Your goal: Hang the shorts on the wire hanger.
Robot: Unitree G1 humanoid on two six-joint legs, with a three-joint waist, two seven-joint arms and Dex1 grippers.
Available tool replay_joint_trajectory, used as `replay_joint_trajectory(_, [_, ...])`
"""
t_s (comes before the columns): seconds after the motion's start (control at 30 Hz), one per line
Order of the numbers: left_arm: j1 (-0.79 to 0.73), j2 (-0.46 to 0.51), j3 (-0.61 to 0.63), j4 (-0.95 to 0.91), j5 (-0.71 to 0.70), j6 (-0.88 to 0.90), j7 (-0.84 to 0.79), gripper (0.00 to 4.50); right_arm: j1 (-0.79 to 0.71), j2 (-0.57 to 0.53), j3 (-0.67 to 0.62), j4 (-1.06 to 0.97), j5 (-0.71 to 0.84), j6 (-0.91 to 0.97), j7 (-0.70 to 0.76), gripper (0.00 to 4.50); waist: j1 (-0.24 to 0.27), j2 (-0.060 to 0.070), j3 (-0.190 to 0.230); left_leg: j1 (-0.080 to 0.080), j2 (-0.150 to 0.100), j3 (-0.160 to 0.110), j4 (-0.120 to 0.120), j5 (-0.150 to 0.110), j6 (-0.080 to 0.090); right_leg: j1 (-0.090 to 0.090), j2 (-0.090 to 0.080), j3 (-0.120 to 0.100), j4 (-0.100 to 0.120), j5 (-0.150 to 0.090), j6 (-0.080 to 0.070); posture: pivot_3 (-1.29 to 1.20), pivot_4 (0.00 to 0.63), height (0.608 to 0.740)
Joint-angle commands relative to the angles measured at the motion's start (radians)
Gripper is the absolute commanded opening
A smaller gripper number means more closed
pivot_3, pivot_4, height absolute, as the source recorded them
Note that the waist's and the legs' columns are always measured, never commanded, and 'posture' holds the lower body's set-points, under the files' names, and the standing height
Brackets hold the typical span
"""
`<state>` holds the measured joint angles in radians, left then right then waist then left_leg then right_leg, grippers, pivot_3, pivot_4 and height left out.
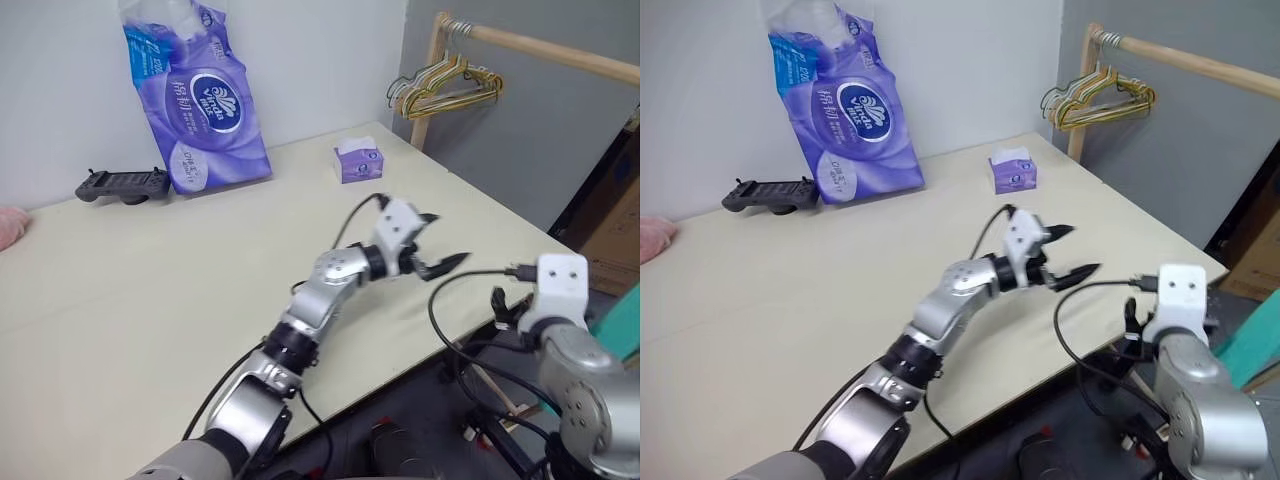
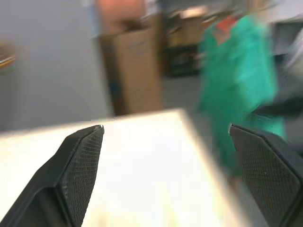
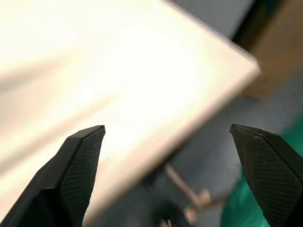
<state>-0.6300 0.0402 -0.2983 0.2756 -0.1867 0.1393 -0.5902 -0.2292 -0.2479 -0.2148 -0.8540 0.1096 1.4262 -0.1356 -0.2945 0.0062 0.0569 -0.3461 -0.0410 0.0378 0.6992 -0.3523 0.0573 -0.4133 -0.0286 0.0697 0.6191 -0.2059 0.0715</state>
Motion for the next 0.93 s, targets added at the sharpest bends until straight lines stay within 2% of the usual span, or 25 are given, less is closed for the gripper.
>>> replay_joint_trajectory(0.03, [0.058, 0.029, 0.082, -0.114, 0.042, 0.004, 0.118, 4.50, -0.075, -0.017, 0.050, 0.148, -0.016, -0.199, 0.039, 4.49, 0.017, -0.001, 0.000, 0.000, 0.000, 0.000, 0.000, 0.000, 0.000, 0.001, 0.000, -0.001, 0.000, 0.000, 0.000, -0.17, 0.048, 0.740])
replay_joint_trajectory(0.2, [0.250, 0.050, 0.260, -0.285, 0.101, 0.102, 0.396, 4.50, -0.172, 0.001, 0.138, 0.453, -0.019, -0.563, 0.136, 4.49, 0.075, -0.002, 0.000, 0.002, 0.000, -0.001, 0.000, 0.001, -0.002, -0.001, 0.000, 0.000, 0.007, 0.000, -0.001, -0.03, 0.048, 0.740])
replay_joint_trajectory(0.43, [0.392, 0.037, 0.410, -0.437, 0.053, 0.286, 0.528, 4.50, -0.290, 0.096, 0.255, 0.811, -0.048, -0.874, 0.206, 4.49, 0.229, -0.010, 0.005, 0.000, 0.000, -0.004, -0.001, 0.005, -0.008, -0.007, 0.000, -0.004, 0.011, 0.002, -0.008, 0.14, 0.061, 0.740])
replay_joint_trajectory(0.53, [0.415, 0.032, 0.441, -0.485, 0.046, 0.348, 0.560, 4.50, -0.317, 0.146, 0.272, 0.892, -0.040, -0.943, 0.224, 4.49, 0.306, -0.016, 0.008, -0.001, 0.000, -0.006, -0.001, 0.006, -0.011, -0.007, -0.001, -0.008, 0.011, 0.002, -0.011, 0.25, 0.074, 0.740])
replay_joint_trajectory(0.63, [0.416, 0.057, 0.448, -0.491, 0.044, 0.370, 0.542, 4.50, -0.309, 0.174, 0.262, 0.937, -0.041, -0.967, 0.213, 4.49, 0.357, -0.020, 0.011, -0.004, 0.000, -0.012, -0.001, 0.009, -0.015, -0.008, -0.005, -0.017, 0.011, -0.001, -0.016, 0.30, 0.087, 0.740])
replay_joint_trajectory(0.77, [0.380, 0.104, 0.437, -0.426, 0.064, 0.316, 0.517, 4.50, -0.268, 0.161, 0.253, 0.917, -0.035, -0.952, 0.239, 4.49, 0.402, -0.021, 0.011, -0.011, -0.003, -0.028, -0.001, 0.011, -0.021, -0.011, -0.009, -0.035, 0.010, -0.005, -0.024, 0.30, 0.088, 0.740])
replay_joint_trajectory(0.93, [0.327, 0.130, 0.448, -0.311, 0.047, 0.280, 0.482, 4.50, -0.223, 0.153, 0.211, 0.875, -0.041, -0.918, 0.197, 4.49, 0.418, -0.020, 0.011, -0.018, -0.003, -0.044, -0.003, 0.017, -0.031, -0.010, -0.009, -0.049, 0.011, -0.009, -0.031, 0.23, 0.076, 0.740])
